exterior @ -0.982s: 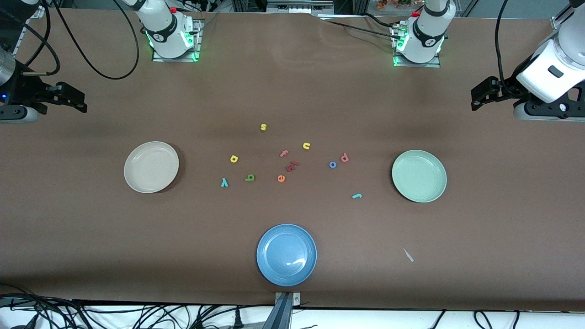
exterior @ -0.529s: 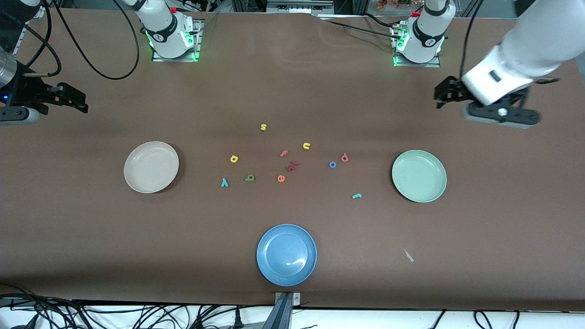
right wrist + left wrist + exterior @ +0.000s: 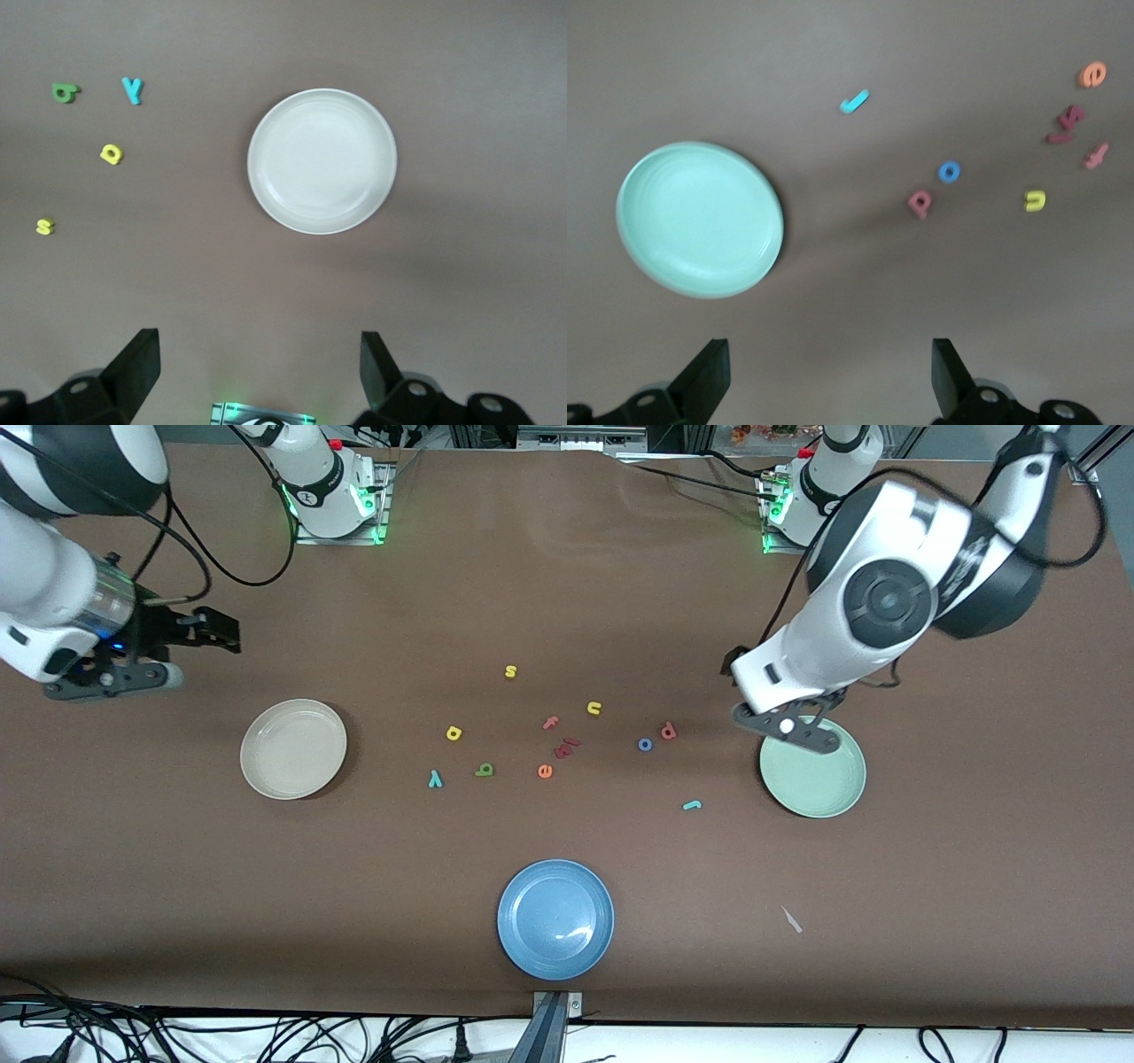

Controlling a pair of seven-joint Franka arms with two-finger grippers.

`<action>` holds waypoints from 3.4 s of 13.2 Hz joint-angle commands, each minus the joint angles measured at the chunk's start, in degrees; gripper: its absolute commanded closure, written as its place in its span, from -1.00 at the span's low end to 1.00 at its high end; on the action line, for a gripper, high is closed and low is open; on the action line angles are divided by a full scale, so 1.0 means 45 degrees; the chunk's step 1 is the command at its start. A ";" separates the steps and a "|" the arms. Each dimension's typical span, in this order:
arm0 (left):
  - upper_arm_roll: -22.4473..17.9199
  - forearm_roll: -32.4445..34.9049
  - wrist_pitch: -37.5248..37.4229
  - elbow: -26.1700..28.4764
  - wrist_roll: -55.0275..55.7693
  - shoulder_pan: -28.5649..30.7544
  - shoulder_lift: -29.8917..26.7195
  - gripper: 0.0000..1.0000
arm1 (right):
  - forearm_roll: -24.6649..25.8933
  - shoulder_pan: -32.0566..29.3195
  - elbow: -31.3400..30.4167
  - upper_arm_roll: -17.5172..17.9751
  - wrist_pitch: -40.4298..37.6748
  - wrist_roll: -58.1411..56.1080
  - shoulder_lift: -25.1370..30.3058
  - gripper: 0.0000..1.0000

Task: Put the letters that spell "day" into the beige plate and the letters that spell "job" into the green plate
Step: 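Reach the left gripper to cyan J while the right gripper reaches yellow d, then grasp cyan J with the left gripper while the right gripper grasps yellow d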

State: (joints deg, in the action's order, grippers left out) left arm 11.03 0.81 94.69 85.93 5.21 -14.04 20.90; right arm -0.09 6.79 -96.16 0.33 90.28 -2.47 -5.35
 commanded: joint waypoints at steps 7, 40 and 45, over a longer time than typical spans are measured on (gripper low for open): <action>-0.0106 -0.0220 0.4072 -0.0366 -0.6403 -0.0395 0.3145 -1.00 | -0.0292 0.2942 -0.3058 0.0180 0.6273 0.6089 -0.1643 -1.00; -0.0262 0.0210 0.5490 -0.0112 -1.1647 0.0132 0.4460 1.00 | -0.0312 0.4820 -0.3532 0.0434 1.2184 1.1234 -0.6253 -0.09; -0.0263 0.1181 0.2905 0.2261 -1.1647 0.1128 0.1807 1.00 | -0.0312 0.4801 -0.3552 0.0434 1.2125 1.1194 -0.6234 0.22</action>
State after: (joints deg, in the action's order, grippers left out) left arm 9.56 2.95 108.54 86.75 -46.70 -9.88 36.78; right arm -0.67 28.16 -112.05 2.20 144.70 47.71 -33.20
